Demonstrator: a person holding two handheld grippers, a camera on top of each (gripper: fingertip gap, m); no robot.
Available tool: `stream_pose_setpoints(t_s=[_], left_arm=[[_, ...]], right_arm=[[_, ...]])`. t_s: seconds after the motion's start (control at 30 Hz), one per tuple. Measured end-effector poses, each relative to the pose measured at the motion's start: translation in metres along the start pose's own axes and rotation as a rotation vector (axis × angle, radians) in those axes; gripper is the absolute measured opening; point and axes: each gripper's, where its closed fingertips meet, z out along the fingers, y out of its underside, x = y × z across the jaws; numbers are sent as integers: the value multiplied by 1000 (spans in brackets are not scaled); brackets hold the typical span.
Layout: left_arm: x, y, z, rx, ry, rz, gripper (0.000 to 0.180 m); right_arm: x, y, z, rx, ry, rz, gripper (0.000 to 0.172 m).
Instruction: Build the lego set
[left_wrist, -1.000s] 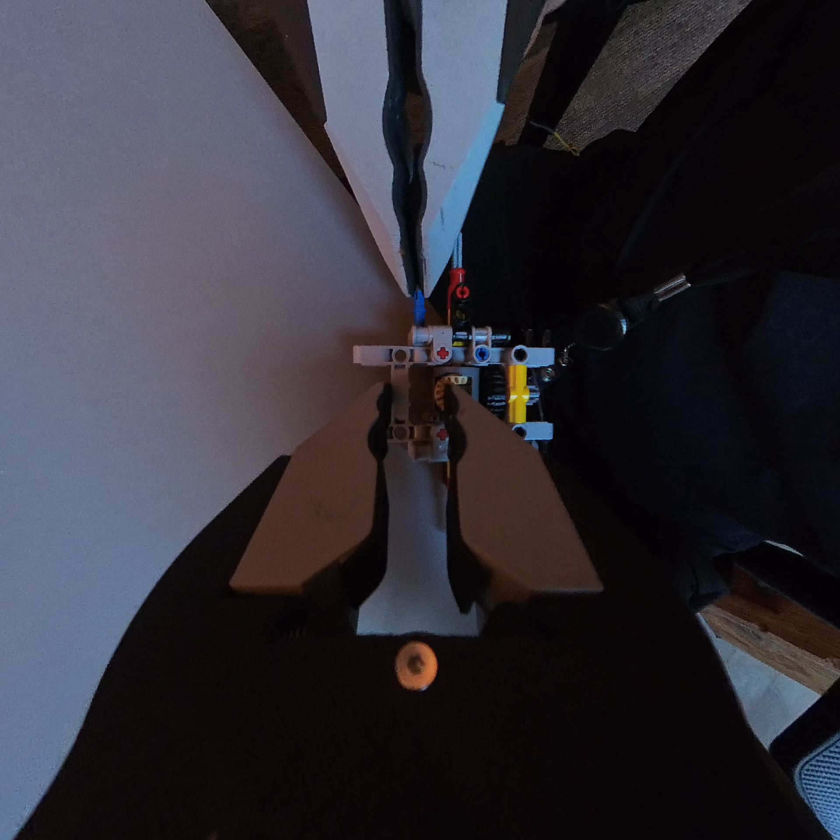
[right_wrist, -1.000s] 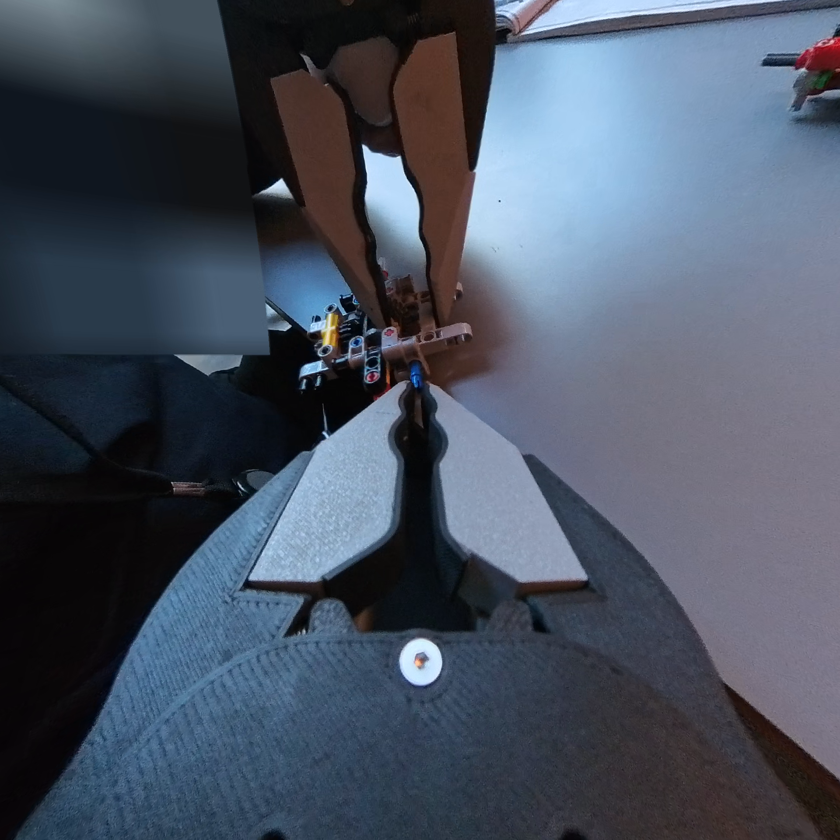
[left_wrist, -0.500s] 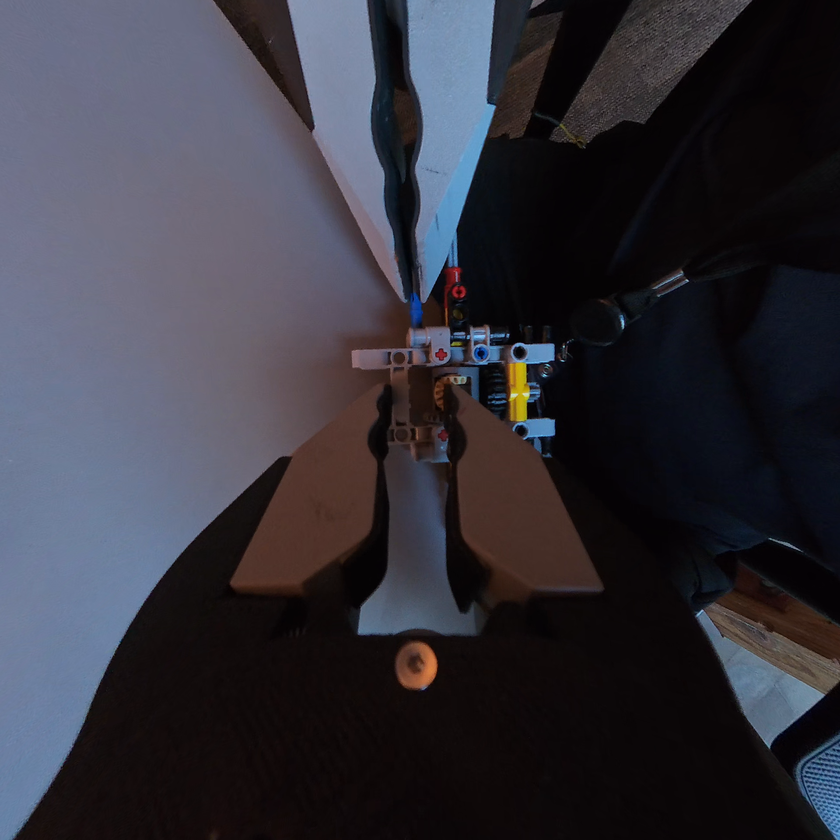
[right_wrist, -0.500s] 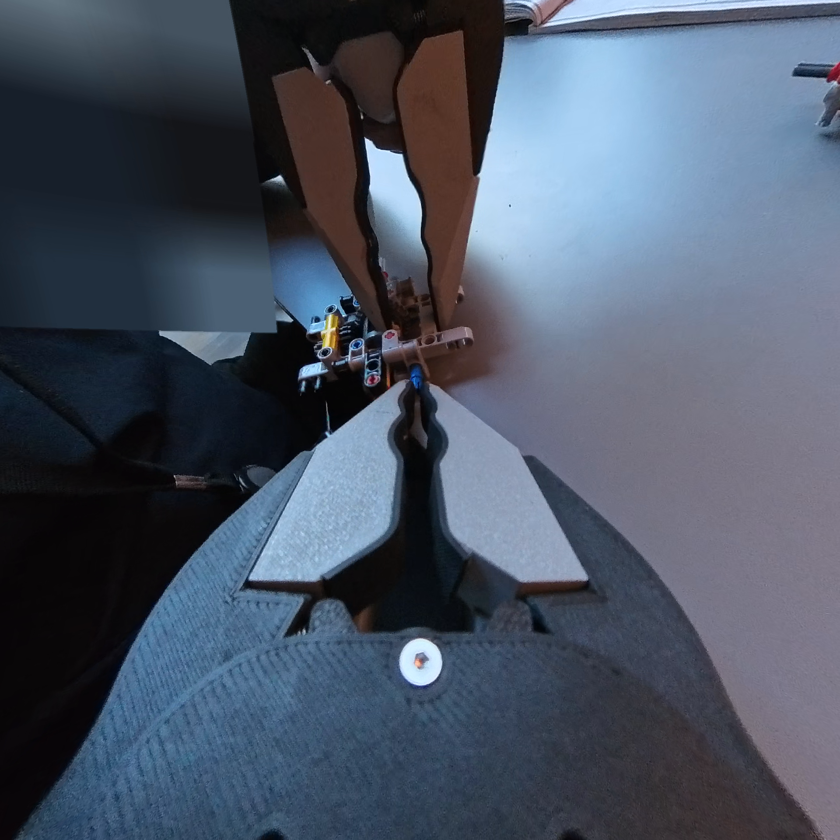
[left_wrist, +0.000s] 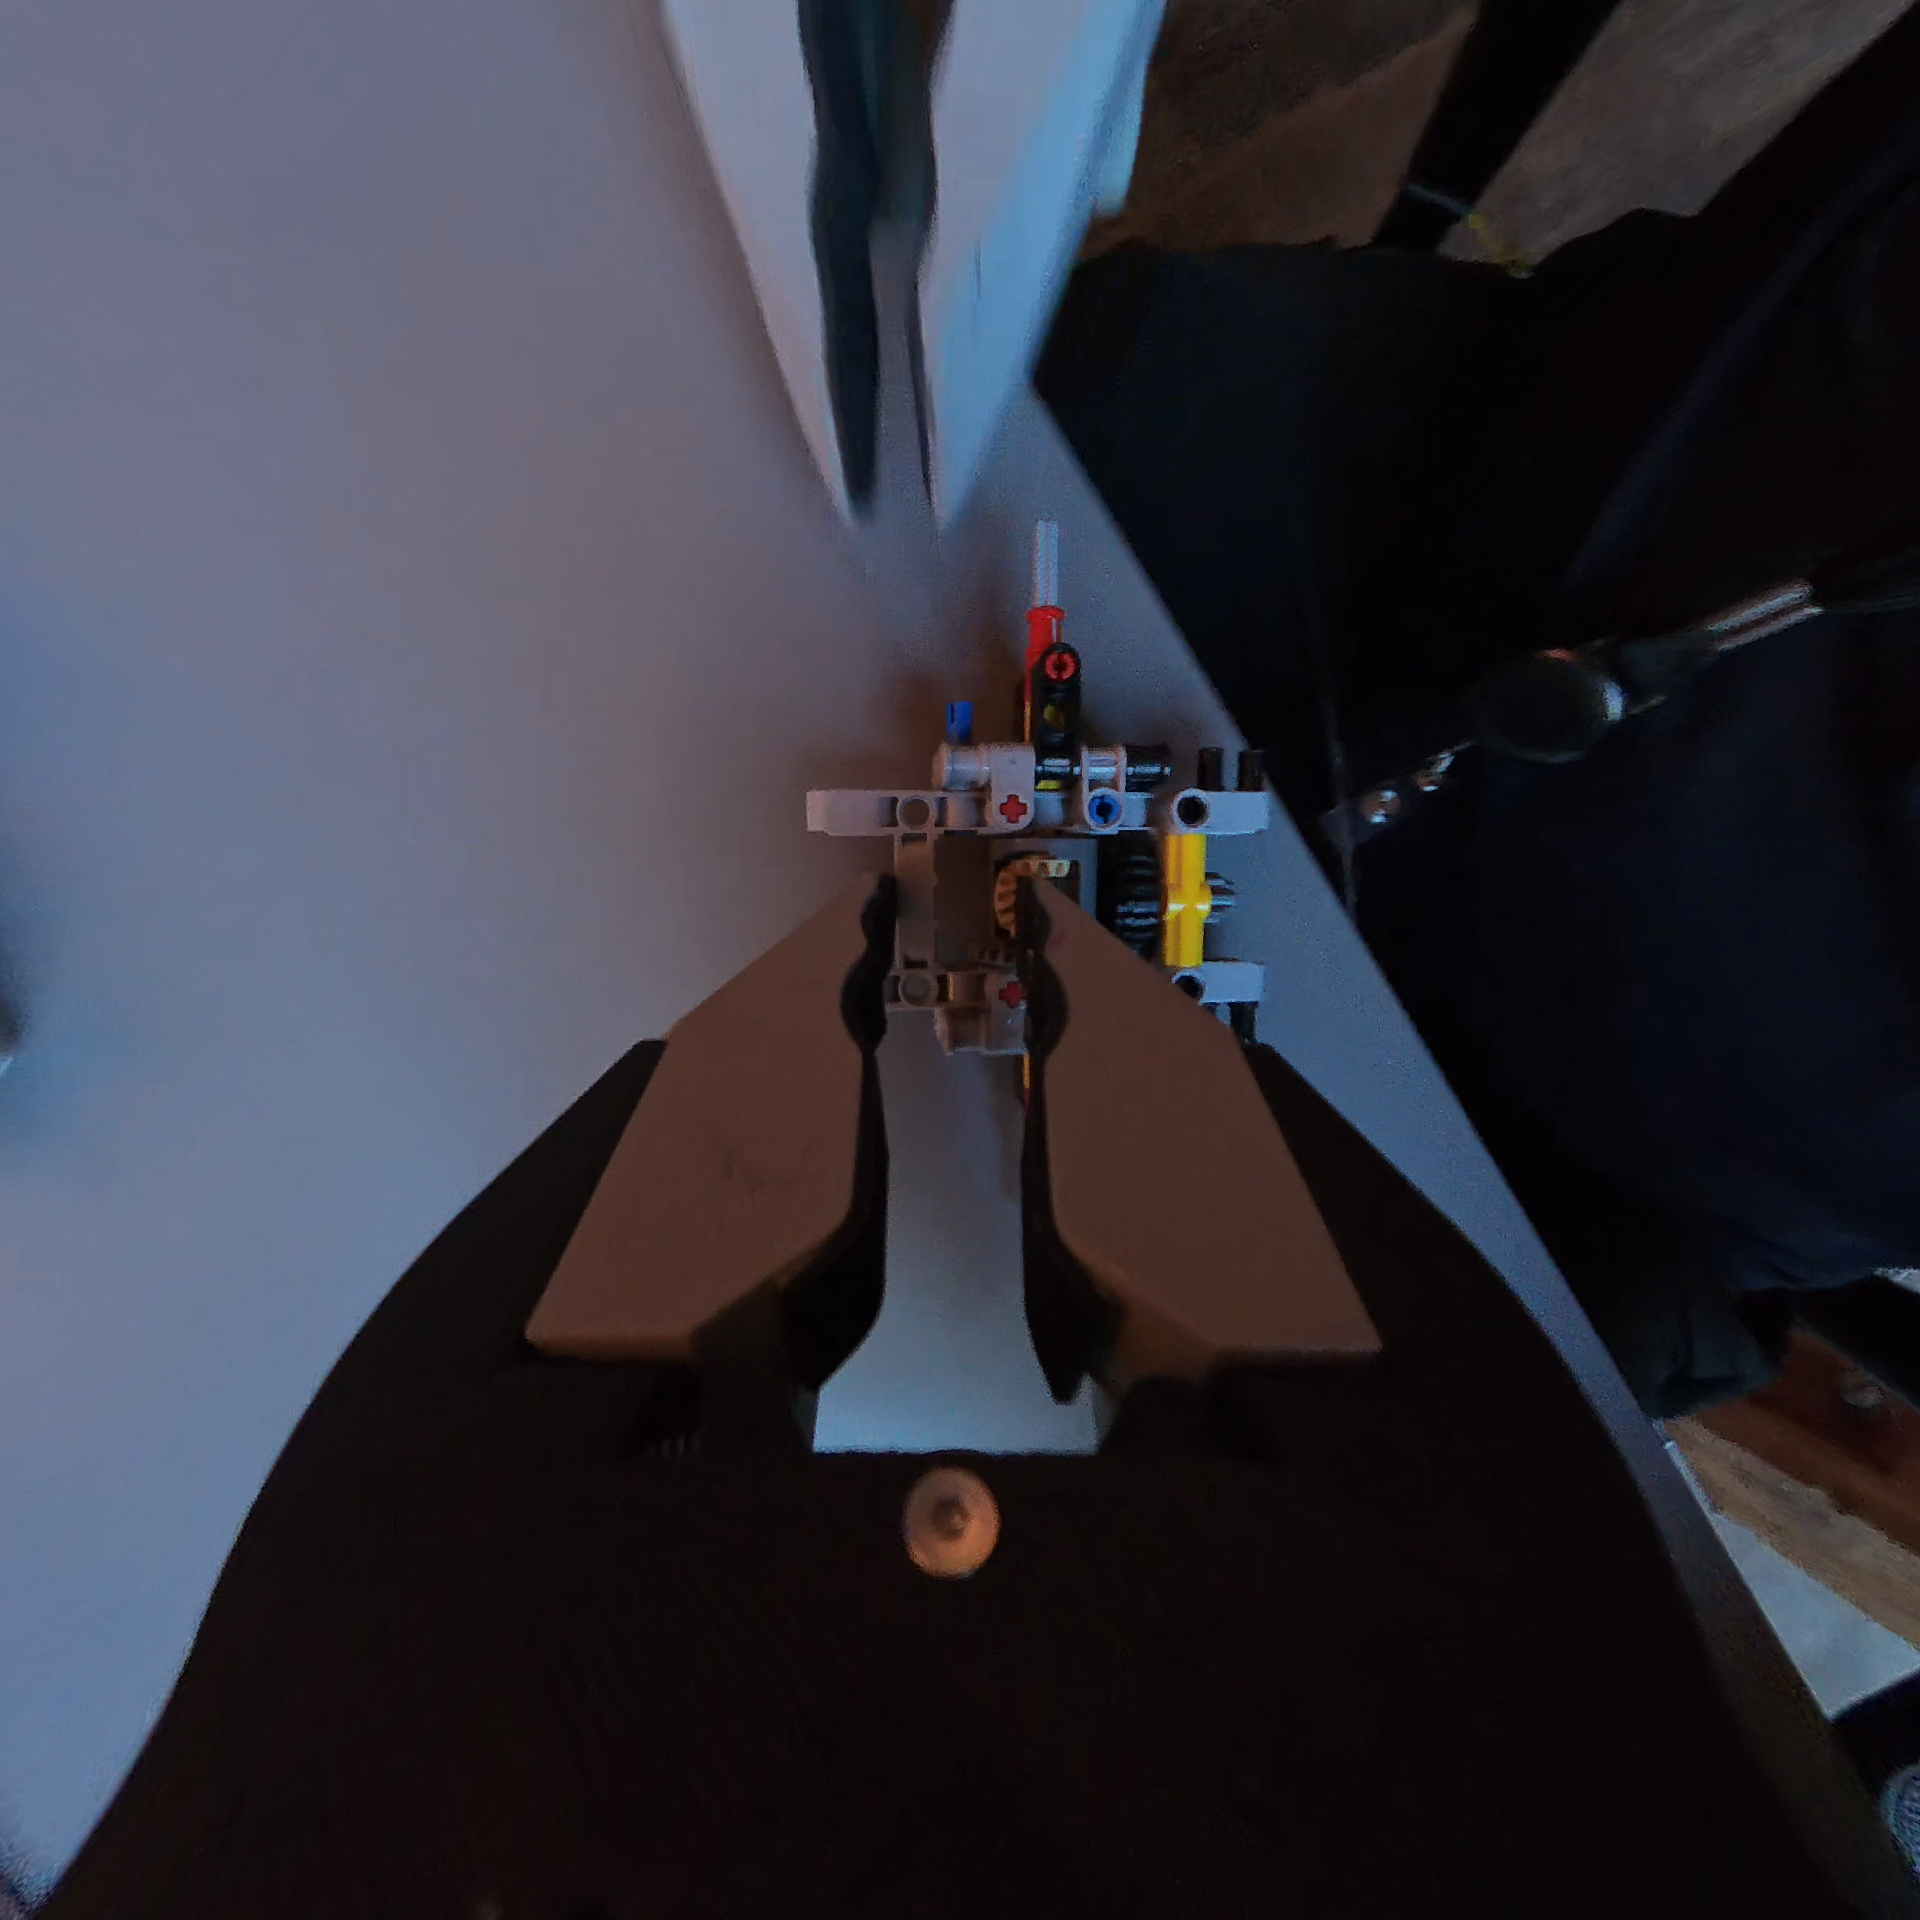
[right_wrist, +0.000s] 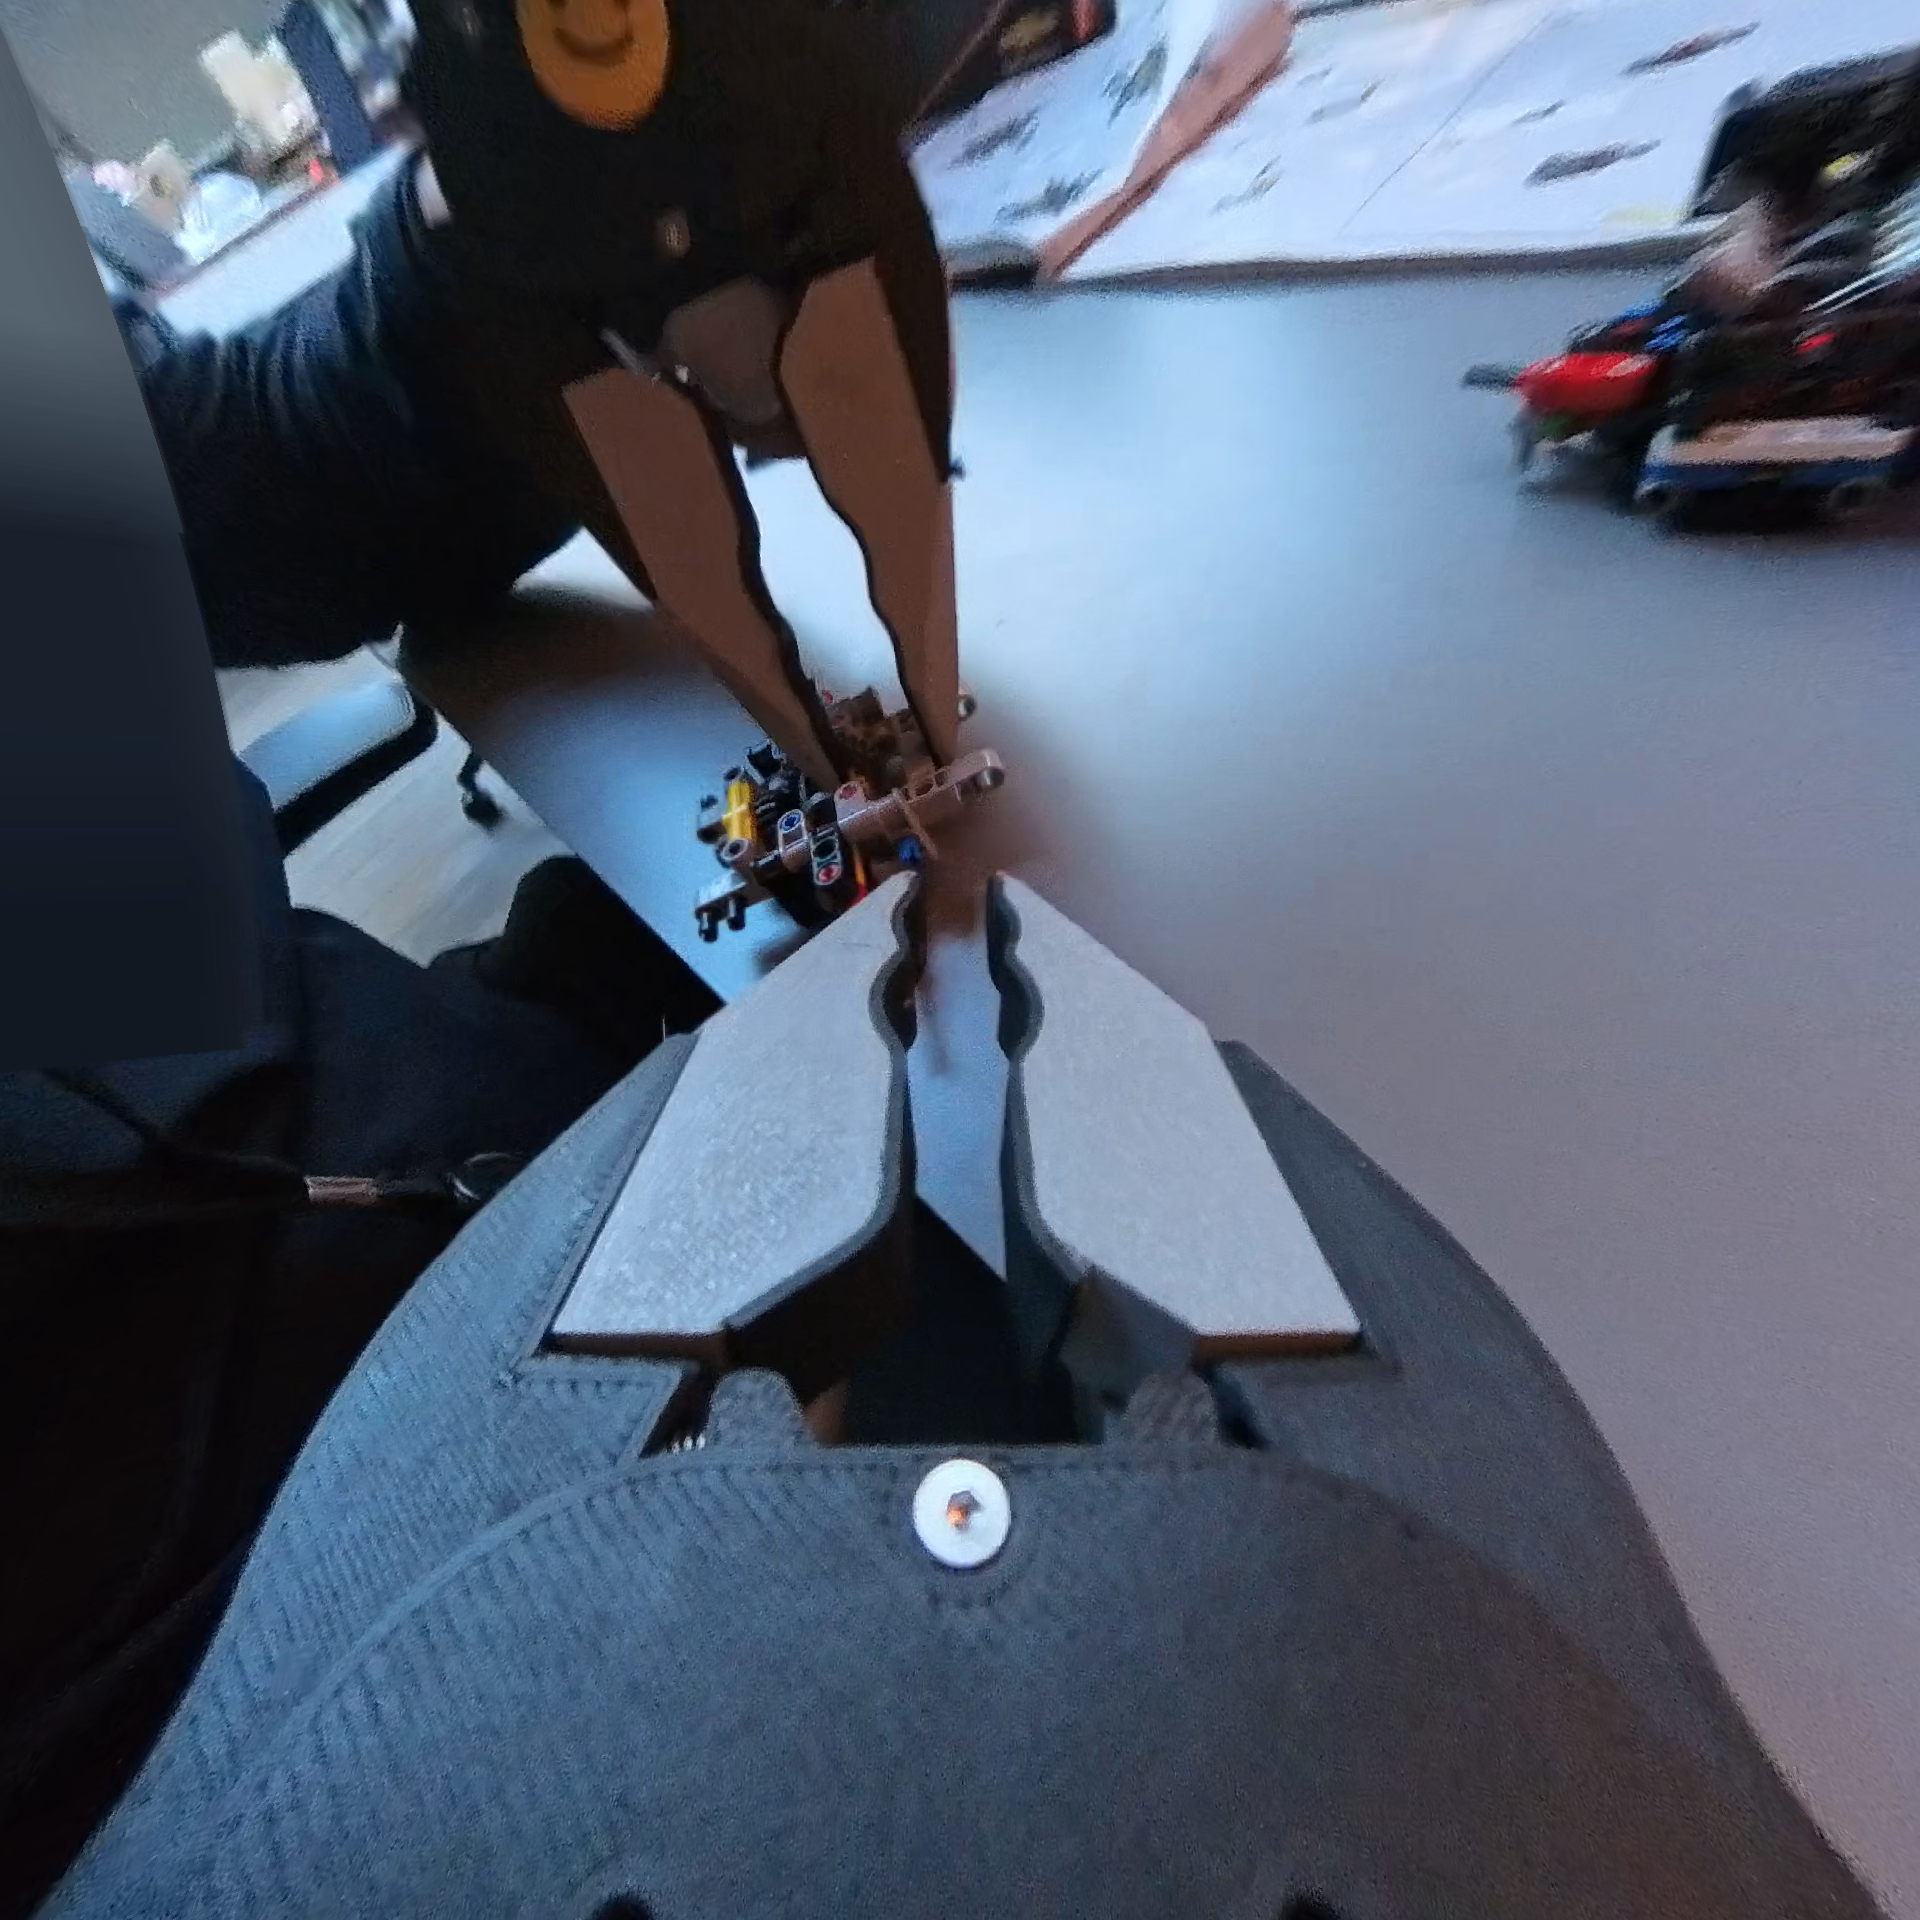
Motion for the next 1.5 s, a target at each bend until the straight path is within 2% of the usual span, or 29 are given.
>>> stream_pose_setpoints(t_s=[0.17, 0.37, 0.57, 0.67, 0.8, 0.9, 1.0, 1.13, 1.33, 1.5], left_arm=[[-10, 12, -9, 14, -38, -71, 21], [-12, 19, -40, 139, -75, -216, 45], [-3, 55, -84, 200, -229, -325, 43], [9, 82, -94, 229, -275, -410, 43], [32, 110, -95, 265, -306, -499, 42], [45, 120, -91, 312, -321, -541, 41], [52, 126, -86, 336, -345, -561, 40], [55, 133, -76, 334, -382, -582, 40], [64, 139, -71, 348, -425, -617, 38], [67, 148, -78, 294, -584, -544, 36]], right_arm=[[6, -18, -19, 97, 18, 45, 7], [1, -4, -6, 54, 29, 39, 7], [-12, 8, 2, -10, 13, 3, 14], [-14, 18, 8, -68, 5, -13, 17], [-9, 23, 17, -135, 25, -51, 19], [-6, 22, 24, -169, 22, -69, 20], [-8, 19, 33, -186, -2, -83, 18], [-15, 19, 48, -221, -30, -127, 4], [-23, 12, 75, -284, -78, -143, 4], [-26, 8, 88, -339, -115, -157, 4]])
